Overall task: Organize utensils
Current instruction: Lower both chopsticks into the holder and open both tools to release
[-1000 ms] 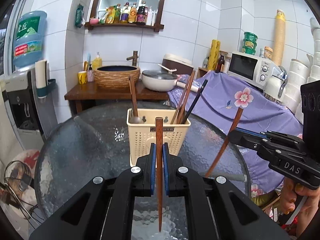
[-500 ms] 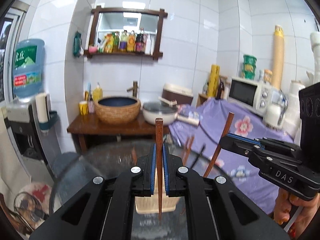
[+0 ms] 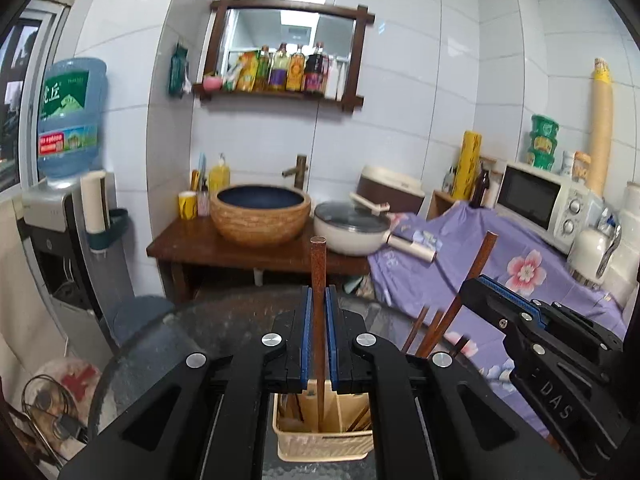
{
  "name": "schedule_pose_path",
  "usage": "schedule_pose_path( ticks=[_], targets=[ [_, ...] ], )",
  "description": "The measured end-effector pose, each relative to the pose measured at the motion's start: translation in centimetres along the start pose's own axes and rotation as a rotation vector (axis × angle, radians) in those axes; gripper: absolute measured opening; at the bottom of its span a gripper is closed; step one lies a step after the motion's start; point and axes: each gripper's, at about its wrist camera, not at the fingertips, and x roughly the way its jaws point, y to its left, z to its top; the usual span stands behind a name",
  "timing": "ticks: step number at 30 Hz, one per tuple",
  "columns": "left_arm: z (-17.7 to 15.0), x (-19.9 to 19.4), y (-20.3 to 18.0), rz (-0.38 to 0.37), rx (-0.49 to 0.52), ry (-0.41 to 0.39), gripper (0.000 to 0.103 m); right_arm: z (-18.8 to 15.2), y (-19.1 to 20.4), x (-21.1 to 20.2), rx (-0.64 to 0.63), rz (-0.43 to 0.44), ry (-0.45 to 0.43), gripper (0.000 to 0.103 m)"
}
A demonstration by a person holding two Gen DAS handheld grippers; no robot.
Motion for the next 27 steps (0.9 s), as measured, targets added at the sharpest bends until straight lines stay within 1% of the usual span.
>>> schedule_pose_path(
  ticks=[4, 8, 12, 15, 17, 18, 20, 21, 22, 23, 24, 25, 26, 27],
  targets=[
    [-2.7, 1.6, 0.5, -0.004, 0.006, 0.051, 0.007, -3.8, -0.5, 2.2, 0.011, 0.002, 0.062, 0.008],
    [-4.5, 2.7, 1.2, -0.001, 0.012, 0.083, 0.006, -6.2, -0.7, 3.3, 0.013, -0.002, 0.106, 0.008],
    [-6.2, 3.8, 1.6, -0.001, 0.018, 0.123, 0.007, -7.5, -0.8, 3.8, 0.001, -0.010, 0.128, 0.008],
    [-6.7, 3.9, 1.7, -0.005, 0.032, 0.113, 0.007, -8.0, -1.0, 4.2, -0.003, -0.018, 0.141, 0.008],
    [-6.7, 3.7, 1.7, -0.024, 0.035, 0.118, 0.007, -7.8, -1.3, 3.8, 0.006, -0.026, 0.122, 0.008],
    [-6.7, 3.5, 1.7, -0.034, 0.036, 0.121, 0.007, -7.7, -1.4, 3.5, 0.000, -0.025, 0.113, 0.009],
    [-6.6, 2.8, 1.6, -0.041, 0.041, 0.106, 0.010, -7.5, -1.3, 2.6, -0.022, -0.028, 0.093, 0.026],
    [-6.5, 1.9, 1.6, -0.040, 0.046, 0.082, 0.018, -7.4, -1.2, 2.0, -0.028, -0.031, 0.074, 0.046],
    [-6.4, 1.3, 1.5, -0.041, 0.048, 0.068, 0.032, -7.3, -1.2, 0.7, -0.034, -0.040, 0.035, 0.057],
    [-6.5, -0.1, 1.6, -0.048, 0.046, 0.036, 0.040, -7.2, -1.1, -0.3, -0.040, -0.047, 0.010, 0.059],
    [-6.6, -0.9, 1.6, -0.052, 0.042, 0.015, 0.057, -7.2, -1.1, -1.2, -0.046, -0.052, -0.007, 0.061],
    [-6.9, -2.4, 1.8, -0.058, 0.034, -0.025, 0.074, -7.3, -1.0, -2.6, -0.053, -0.061, -0.025, 0.068],
    [-7.1, -3.4, 1.9, -0.057, 0.030, -0.050, 0.081, -7.6, -1.0, -3.7, -0.054, -0.074, -0.039, 0.075],
    [-7.7, -4.9, 2.0, -0.055, 0.031, -0.090, 0.092, -7.8, -0.9, -4.6, -0.053, -0.084, -0.050, 0.086]
  ],
)
